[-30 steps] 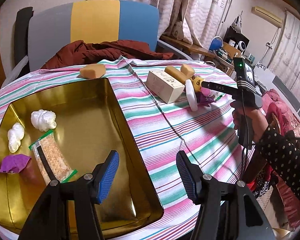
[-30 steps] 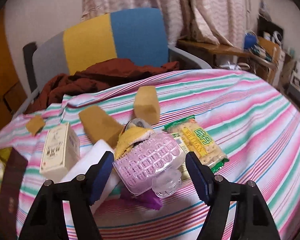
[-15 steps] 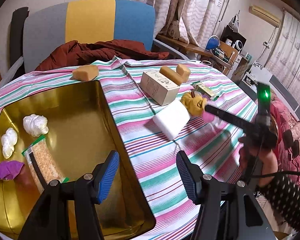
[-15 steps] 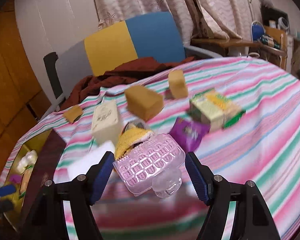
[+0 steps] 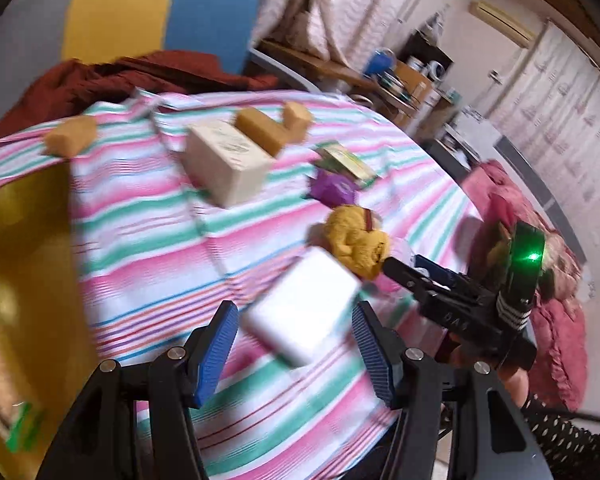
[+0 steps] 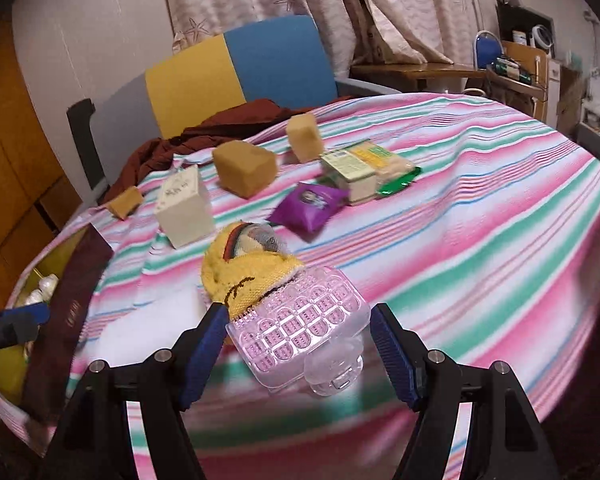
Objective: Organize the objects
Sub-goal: 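Grasp the yellow knitted toy with the left tool while the right holds the pink container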
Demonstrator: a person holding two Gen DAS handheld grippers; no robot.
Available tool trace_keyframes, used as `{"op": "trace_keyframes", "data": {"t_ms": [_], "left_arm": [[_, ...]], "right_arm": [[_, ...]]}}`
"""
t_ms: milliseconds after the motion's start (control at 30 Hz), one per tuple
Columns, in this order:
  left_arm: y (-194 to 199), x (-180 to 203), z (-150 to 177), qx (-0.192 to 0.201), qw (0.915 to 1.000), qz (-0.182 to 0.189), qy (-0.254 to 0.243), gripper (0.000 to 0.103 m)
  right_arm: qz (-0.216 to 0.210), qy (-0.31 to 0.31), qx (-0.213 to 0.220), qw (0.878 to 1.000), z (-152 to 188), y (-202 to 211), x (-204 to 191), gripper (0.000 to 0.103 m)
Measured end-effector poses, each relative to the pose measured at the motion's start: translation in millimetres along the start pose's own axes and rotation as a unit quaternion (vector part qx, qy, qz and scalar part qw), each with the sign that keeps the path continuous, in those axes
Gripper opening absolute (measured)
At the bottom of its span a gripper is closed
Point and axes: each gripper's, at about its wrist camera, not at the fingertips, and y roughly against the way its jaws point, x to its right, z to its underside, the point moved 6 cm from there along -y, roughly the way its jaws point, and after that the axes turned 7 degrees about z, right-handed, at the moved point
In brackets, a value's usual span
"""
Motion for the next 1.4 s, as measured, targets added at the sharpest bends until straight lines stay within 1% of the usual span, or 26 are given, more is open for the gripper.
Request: {"op": "trace_keyframes", "data": {"t_ms": [133, 167, 233, 267, 300, 367, 433, 533, 600, 700, 733, 767, 867, 933, 967, 1100, 1200, 1233, 1300, 1333, 1400], "left_arm": [[-33, 20, -11, -0.022, 0.9994, 0.011, -0.023, 0.06], [-39, 24, -16, -0.025, 0.9992, 0.023, -0.023, 0.06], [-53, 31, -25, -0.03, 0.9987, 0.034, -0.021, 0.06], [-61, 35, -30, -0.035, 0.9984, 0.04, -0.021, 0.062], [-72, 41, -36, -0.044, 0.9971, 0.06, -0.017, 0.063], [-88, 45, -44, -0.052, 0.9961, 0.071, -0.003, 0.064], [-108, 46, -52, -0.065, 0.9935, 0.09, 0.025, 0.064], [-132, 46, -59, -0.08, 0.9899, 0.1, 0.06, 0.064], [-142, 46, -58, -0.092, 0.9891, 0.094, 0.067, 0.064], [-158, 45, -54, -0.107, 0.9863, 0.099, 0.079, 0.064], [-160, 46, -55, -0.102, 0.987, 0.099, 0.073, 0.064], [-160, 48, -56, -0.098, 0.9886, 0.097, 0.061, 0.059], [-163, 49, -53, -0.104, 0.9904, 0.084, 0.035, 0.048], [-159, 48, -50, -0.102, 0.9914, 0.079, 0.02, 0.042], [-156, 46, -50, -0.101, 0.9916, 0.079, 0.02, 0.04], [-143, 31, -46, -0.092, 0.9911, 0.087, 0.041, 0.038], [-134, 25, -45, -0.082, 0.9916, 0.087, 0.048, 0.036], [-131, 23, -45, -0.078, 0.9925, 0.083, 0.045, 0.036], [-128, 16, -48, -0.067, 0.9954, 0.055, 0.04, 0.034], [-122, 7, -50, -0.062, 0.9961, 0.043, 0.046, 0.034], [-115, -5, -51, -0.059, 0.9943, 0.053, 0.071, 0.034]], "right_arm": [[0.035, -0.002, 0.012, 0.999, 1, 6, 12, 0.073], [0.045, 0.001, 0.013, 0.999, 2, 7, 15, 0.073], [0.042, 0.002, 0.012, 0.999, 4, 7, 19, 0.073], [0.039, 0.001, 0.012, 0.999, 6, 7, 21, 0.073], [0.036, -0.001, 0.014, 0.999, 7, 7, 23, 0.073], [0.034, -0.003, 0.018, 0.999, 8, 7, 23, 0.073], [0.034, -0.002, 0.021, 0.999, 9, 8, 22, 0.073], [0.034, 0.005, 0.025, 0.999, 10, 8, 20, 0.073], [0.034, 0.005, 0.027, 0.999, 10, 8, 21, 0.073], [0.035, 0.005, 0.03, 0.999, 11, 9, 20, 0.074], [0.036, 0.007, 0.03, 0.999, 12, 8, 19, 0.074], [0.038, 0.01, 0.031, 0.999, 12, 8, 18, 0.074], [0.043, 0.017, 0.032, 0.998, 12, 7, 17, 0.074], [0.043, 0.018, 0.032, 0.998, 12, 7, 17, 0.074], [0.042, 0.019, 0.031, 0.998, 12, 7, 17, 0.074], [0.043, 0.029, 0.031, 0.998, 13, 6, 17, 0.073], [0.046, 0.033, 0.031, 0.998, 13, 5, 15, 0.073], [0.047, 0.035, 0.03, 0.998, 13, 5, 14, 0.073], [0.053, 0.044, 0.03, 0.997, 13, 5, 11, 0.073], [0.055, 0.044, 0.03, 0.997, 13, 5, 11, 0.073], [0.049, 0.034, 0.027, 0.998, 14, 4, 14, 0.073]]}}
